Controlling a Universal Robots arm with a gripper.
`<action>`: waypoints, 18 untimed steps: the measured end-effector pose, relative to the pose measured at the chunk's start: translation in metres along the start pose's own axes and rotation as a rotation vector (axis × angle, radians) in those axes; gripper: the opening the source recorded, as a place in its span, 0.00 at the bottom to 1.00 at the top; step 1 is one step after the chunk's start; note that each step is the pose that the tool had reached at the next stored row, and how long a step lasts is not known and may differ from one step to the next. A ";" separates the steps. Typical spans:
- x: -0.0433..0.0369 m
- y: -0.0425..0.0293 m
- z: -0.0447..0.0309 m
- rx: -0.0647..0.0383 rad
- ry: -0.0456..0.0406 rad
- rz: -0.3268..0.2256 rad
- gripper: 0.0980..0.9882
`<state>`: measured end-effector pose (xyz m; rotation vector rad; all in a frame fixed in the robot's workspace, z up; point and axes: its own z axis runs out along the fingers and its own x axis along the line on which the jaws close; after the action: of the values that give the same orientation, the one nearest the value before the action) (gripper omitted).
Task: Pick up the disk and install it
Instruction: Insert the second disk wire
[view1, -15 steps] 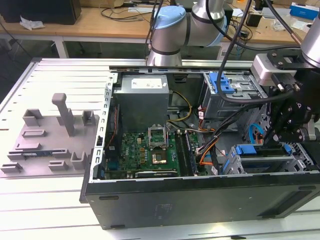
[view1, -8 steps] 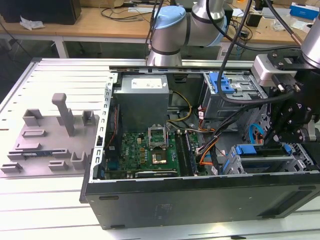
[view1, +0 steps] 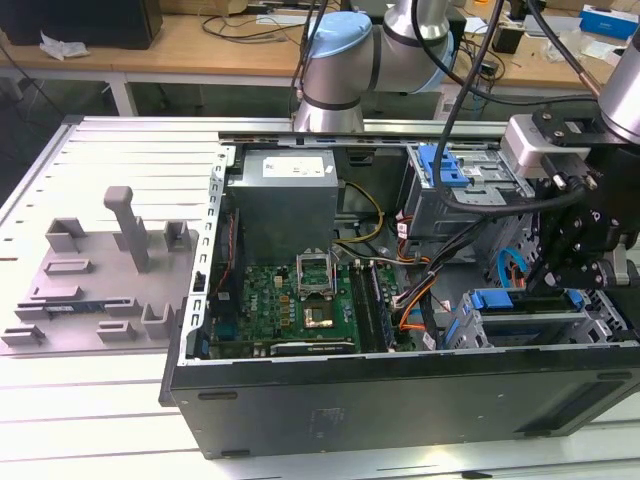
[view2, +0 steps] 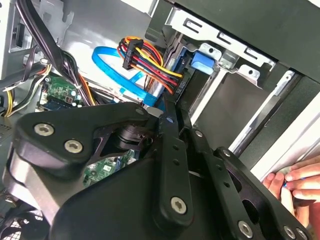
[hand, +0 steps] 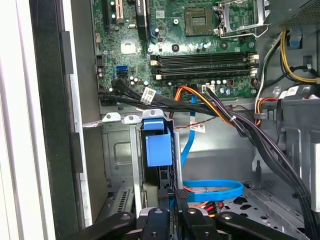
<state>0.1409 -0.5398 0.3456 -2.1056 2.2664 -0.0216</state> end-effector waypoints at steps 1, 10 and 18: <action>0.0000 0.0000 0.0007 0.000 -0.0001 -0.001 0.07; 0.0007 0.0003 0.0085 -0.002 0.0002 -0.017 0.07; 0.0005 0.0004 -0.0065 -0.002 -0.0006 -0.017 0.30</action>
<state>0.1402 -0.5404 0.3521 -2.1260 2.2488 -0.0195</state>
